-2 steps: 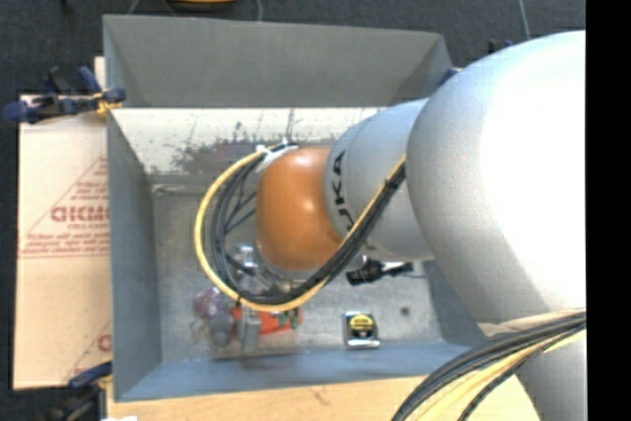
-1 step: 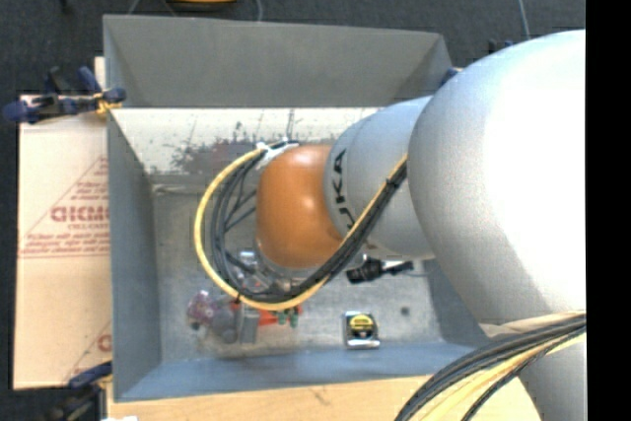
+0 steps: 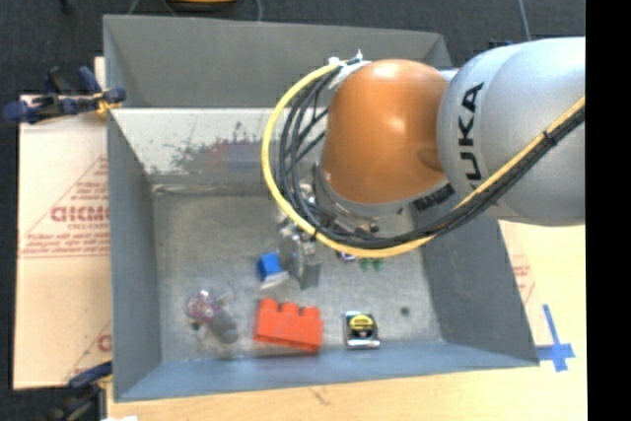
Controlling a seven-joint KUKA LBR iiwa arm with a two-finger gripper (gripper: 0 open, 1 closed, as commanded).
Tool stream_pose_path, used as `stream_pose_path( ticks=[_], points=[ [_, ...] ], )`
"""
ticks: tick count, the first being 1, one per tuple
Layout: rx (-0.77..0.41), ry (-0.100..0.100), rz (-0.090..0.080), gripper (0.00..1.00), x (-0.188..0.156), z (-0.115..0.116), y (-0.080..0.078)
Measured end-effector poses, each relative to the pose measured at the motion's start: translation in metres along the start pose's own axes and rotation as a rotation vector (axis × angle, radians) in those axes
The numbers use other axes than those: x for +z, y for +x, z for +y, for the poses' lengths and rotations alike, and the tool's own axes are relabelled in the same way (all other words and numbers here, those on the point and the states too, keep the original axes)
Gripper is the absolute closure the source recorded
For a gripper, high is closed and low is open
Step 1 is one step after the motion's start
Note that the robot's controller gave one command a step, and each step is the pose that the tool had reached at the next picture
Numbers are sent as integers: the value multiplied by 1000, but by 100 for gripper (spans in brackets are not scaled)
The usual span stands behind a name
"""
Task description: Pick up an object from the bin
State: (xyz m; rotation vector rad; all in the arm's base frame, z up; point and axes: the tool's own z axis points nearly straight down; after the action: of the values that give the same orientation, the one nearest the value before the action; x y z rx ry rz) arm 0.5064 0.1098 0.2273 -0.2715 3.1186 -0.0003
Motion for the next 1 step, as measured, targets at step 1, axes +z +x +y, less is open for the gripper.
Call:
stream_pose_path(
  ticks=[1],
  points=[
    [-27, 0, 12, 100, 32, -3, 17]
  ],
)
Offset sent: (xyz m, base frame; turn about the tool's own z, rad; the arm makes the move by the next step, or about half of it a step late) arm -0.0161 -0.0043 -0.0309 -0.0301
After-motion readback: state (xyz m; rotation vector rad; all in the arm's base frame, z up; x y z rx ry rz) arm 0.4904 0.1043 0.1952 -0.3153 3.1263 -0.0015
